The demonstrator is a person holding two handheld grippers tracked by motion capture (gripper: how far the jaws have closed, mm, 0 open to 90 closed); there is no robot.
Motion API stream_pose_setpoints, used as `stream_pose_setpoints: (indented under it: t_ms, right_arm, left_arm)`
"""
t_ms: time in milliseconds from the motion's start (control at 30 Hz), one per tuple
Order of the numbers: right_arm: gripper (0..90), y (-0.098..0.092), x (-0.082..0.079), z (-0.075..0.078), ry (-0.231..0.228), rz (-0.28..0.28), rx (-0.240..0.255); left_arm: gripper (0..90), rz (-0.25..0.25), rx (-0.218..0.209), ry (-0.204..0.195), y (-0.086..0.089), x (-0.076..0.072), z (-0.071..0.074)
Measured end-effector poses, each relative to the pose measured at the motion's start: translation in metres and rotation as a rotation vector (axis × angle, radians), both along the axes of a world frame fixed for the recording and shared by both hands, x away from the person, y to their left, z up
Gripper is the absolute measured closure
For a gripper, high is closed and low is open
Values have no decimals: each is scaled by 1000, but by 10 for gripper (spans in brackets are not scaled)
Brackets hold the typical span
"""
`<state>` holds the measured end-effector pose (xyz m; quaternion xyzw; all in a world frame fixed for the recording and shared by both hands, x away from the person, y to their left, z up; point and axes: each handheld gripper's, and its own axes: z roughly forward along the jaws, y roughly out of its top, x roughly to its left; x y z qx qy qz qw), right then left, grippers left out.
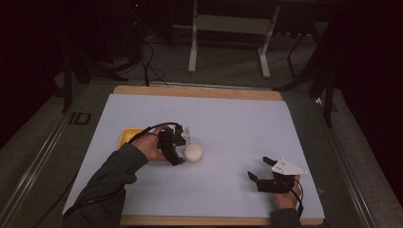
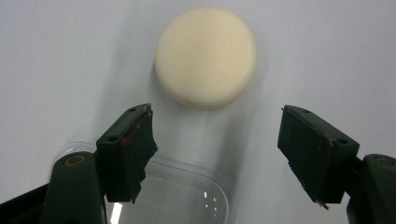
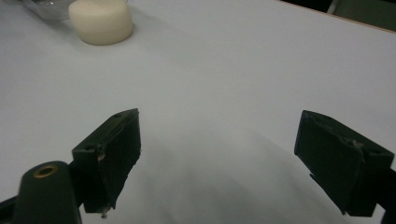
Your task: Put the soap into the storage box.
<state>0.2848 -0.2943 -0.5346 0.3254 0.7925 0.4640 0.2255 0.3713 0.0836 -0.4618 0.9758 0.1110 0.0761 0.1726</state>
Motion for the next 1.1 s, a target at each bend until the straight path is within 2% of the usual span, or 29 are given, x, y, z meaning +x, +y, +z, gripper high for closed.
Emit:
stream_pose_setpoints:
  t_ms: [300, 1100]
  right_arm:
    - [145, 0, 0, 0, 0, -1, 1]
    - [145, 0, 0, 0, -1, 1, 0]
  left_arm:
    - [251, 0, -5, 10, -4, 4, -2]
    - [218, 3, 34, 47, -19, 16, -9]
